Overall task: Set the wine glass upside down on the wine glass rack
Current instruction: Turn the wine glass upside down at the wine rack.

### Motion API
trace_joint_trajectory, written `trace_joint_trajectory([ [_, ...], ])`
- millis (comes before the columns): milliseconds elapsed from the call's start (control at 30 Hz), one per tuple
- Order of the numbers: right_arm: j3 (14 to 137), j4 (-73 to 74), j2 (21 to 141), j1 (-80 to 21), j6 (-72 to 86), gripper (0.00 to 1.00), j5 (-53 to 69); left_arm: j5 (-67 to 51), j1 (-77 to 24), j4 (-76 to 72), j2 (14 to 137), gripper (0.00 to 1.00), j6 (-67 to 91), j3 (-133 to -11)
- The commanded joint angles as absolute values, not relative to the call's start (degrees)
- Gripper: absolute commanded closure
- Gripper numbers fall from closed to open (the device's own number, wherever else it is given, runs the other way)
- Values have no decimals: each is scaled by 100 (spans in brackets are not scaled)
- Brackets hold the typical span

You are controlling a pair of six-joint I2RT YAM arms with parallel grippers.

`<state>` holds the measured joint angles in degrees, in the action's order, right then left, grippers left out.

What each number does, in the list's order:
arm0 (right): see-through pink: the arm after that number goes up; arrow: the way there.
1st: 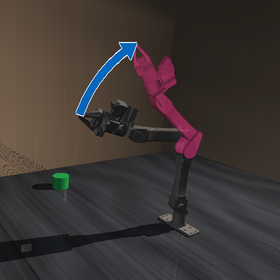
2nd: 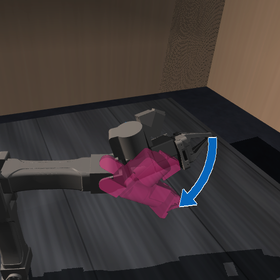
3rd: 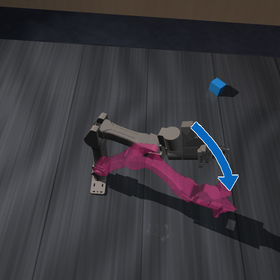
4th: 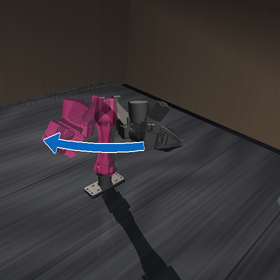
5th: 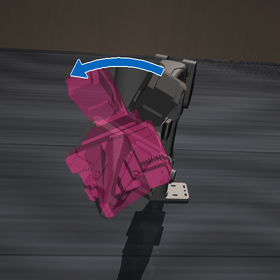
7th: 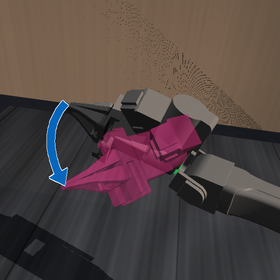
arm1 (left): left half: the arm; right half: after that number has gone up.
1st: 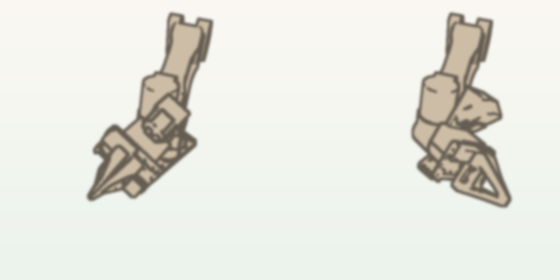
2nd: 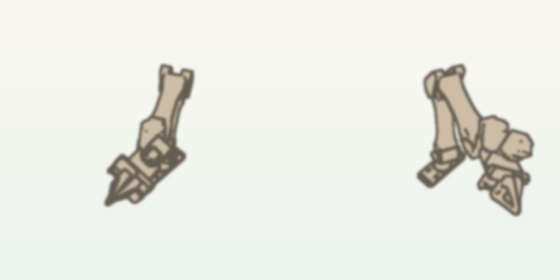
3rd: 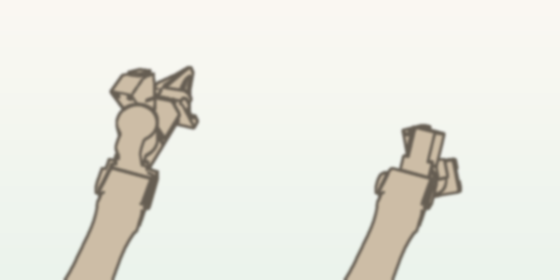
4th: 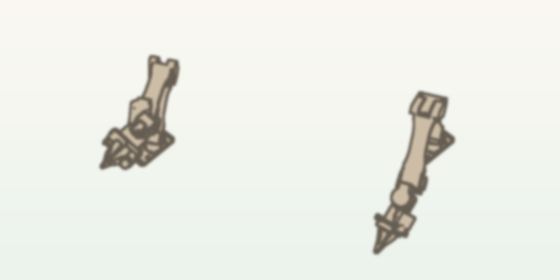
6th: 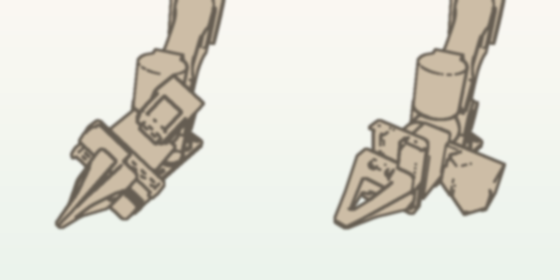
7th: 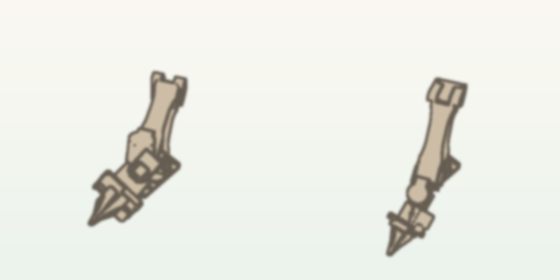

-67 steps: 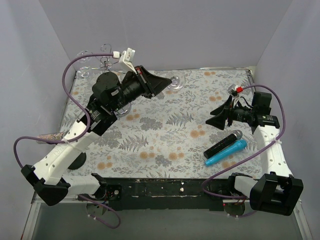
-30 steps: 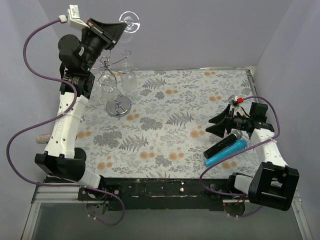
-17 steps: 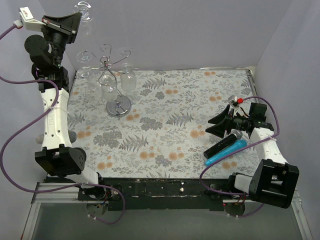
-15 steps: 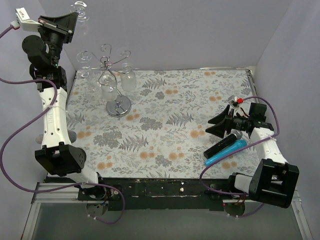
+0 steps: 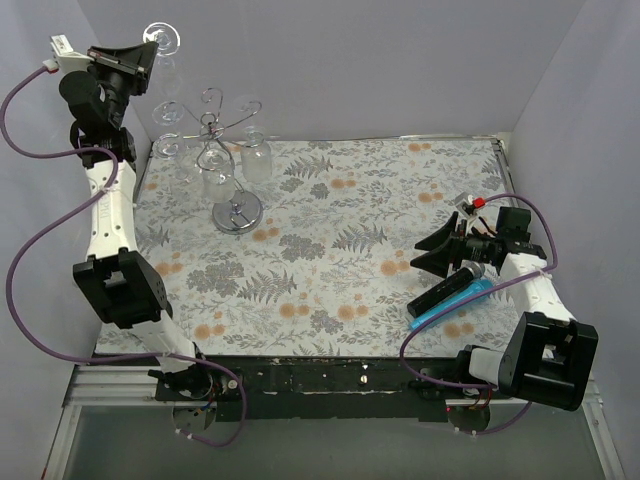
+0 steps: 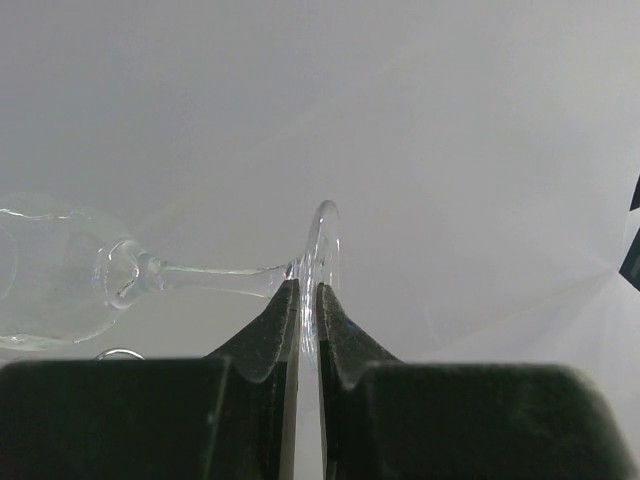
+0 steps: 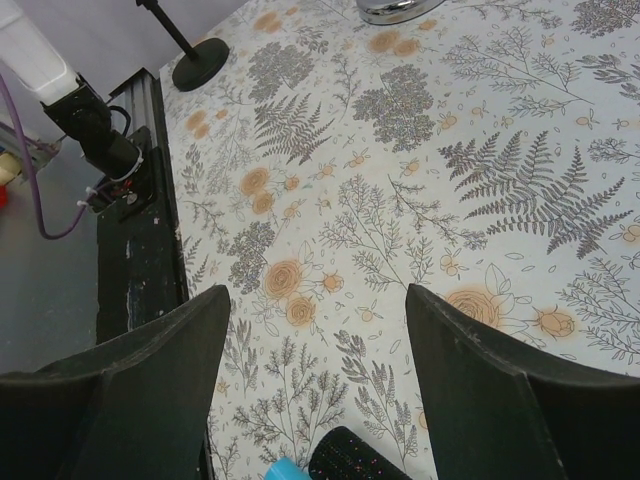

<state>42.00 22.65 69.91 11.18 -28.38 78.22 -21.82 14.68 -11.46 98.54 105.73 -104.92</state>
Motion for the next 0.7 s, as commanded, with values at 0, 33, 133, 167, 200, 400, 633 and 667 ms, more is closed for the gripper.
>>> trace_joint_trajectory([
  [0,4403,2399,7022,1134,-3023,21,8024,-2206,1485,-1503,9694,100,10661,-10688],
  [33,4412,2408,7040,1134,-3032,21,8016,-2215,1485,-1503,9712,100,10679,-10653],
  [133,4421,2434,7040,1134,-3050,21,8024,-2267,1477,-1494,9791,100,10740,-10617],
  [167,4421,2443,7040,1134,-3067,21,8024,-2276,1468,-1494,9826,100,10758,-10600],
  [200,4421,2452,7040,1134,-3076,21,8024,-2302,1476,-1494,9835,100,10801,-10582],
  [400,4438,2496,7040,1134,-3111,21,8024,-2285,1477,-1450,9914,100,10872,-10450],
  [633,4465,2575,7049,1134,-3190,21,8042,-2268,1424,-1248,9984,100,10802,-10485],
  [667,4474,2584,7058,1134,-3199,21,8042,-2259,1406,-1205,9993,100,10776,-10477],
])
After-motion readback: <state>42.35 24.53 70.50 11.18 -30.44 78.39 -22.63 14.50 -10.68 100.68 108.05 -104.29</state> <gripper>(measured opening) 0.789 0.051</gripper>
